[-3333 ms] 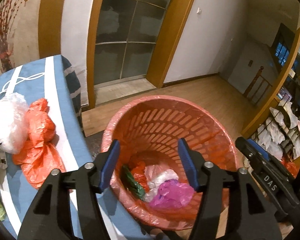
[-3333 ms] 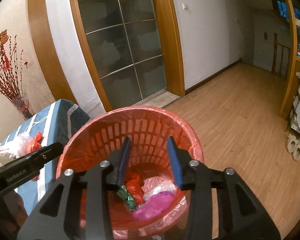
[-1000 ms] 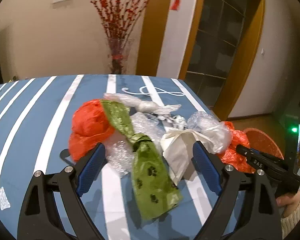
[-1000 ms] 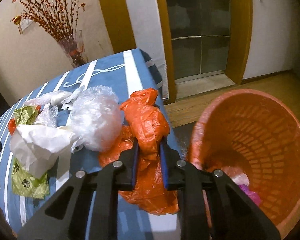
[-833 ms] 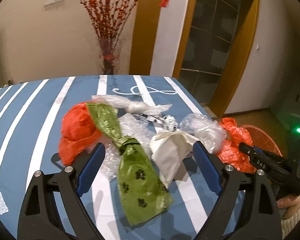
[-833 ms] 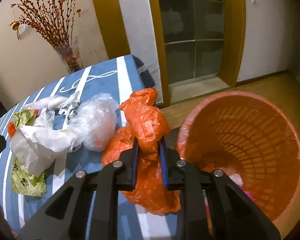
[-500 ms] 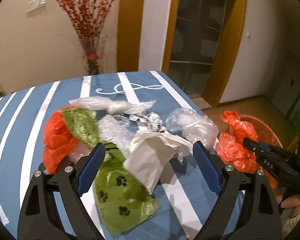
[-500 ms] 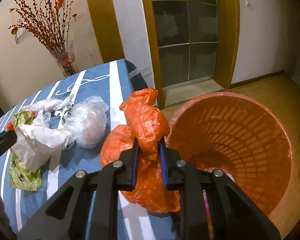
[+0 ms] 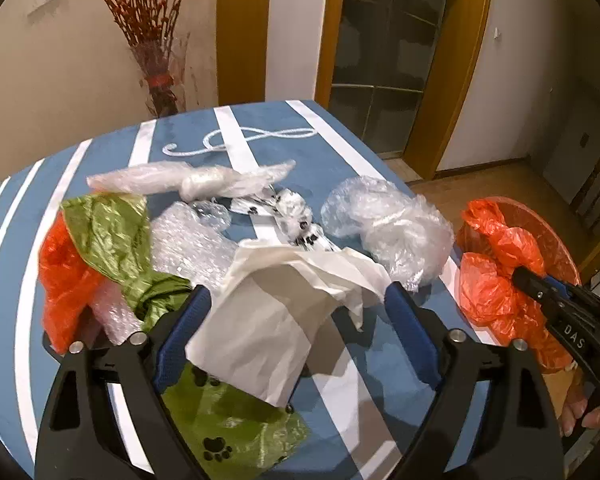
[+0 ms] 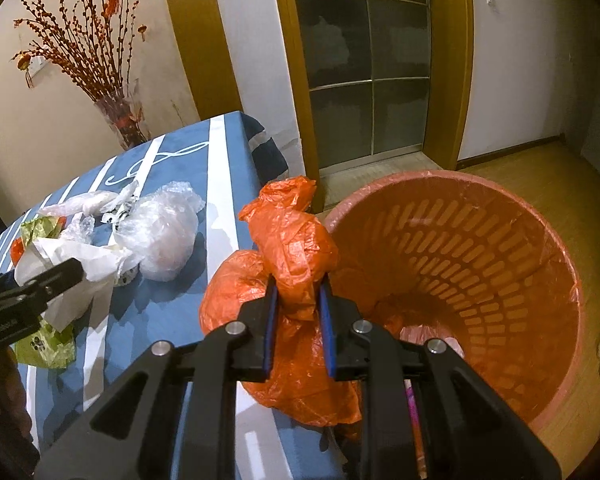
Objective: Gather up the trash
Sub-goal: 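Hold the orange bag by the basket with the right tool while the left tool grasps the white bag, then carry the white bag in the left tool and orange bag in the right over the basket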
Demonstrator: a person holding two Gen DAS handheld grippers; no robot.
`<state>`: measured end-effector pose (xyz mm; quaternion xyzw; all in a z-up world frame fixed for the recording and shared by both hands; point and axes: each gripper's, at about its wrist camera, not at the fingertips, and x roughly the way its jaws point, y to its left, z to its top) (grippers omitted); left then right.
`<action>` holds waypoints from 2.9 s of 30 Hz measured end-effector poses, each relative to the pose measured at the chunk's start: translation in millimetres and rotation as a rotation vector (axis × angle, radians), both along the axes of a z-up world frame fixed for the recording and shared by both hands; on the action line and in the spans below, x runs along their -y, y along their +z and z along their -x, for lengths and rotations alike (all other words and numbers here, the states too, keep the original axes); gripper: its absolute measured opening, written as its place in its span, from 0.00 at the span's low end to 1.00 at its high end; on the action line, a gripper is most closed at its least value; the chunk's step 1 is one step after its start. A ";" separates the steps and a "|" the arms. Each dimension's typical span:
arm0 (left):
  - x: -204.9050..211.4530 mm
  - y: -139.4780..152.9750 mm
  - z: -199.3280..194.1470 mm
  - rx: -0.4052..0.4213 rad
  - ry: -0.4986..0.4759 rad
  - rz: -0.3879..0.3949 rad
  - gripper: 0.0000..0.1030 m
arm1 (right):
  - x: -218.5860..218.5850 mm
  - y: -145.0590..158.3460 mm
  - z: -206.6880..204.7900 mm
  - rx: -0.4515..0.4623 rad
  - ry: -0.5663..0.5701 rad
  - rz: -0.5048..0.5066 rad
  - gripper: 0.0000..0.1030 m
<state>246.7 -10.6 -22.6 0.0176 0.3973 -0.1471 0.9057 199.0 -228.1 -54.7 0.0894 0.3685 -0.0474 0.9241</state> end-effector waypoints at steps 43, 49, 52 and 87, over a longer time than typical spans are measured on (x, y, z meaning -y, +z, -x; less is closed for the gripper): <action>-10.8 44.5 38.8 0.142 -0.030 0.164 0.17 | 10.7 16.9 27.4 0.061 -0.005 -0.014 0.19; 15.6 60.6 47.7 0.179 -0.089 0.196 0.17 | 27.2 30.0 42.5 0.097 -0.039 -0.003 0.19; 33.7 66.5 52.1 0.191 -0.123 0.208 0.17 | 37.9 35.6 51.5 0.115 -0.065 0.006 0.19; 211.9 18.7 52.6 0.065 -0.380 0.191 0.17 | 171.5 22.8 84.8 0.154 -0.310 -0.063 0.19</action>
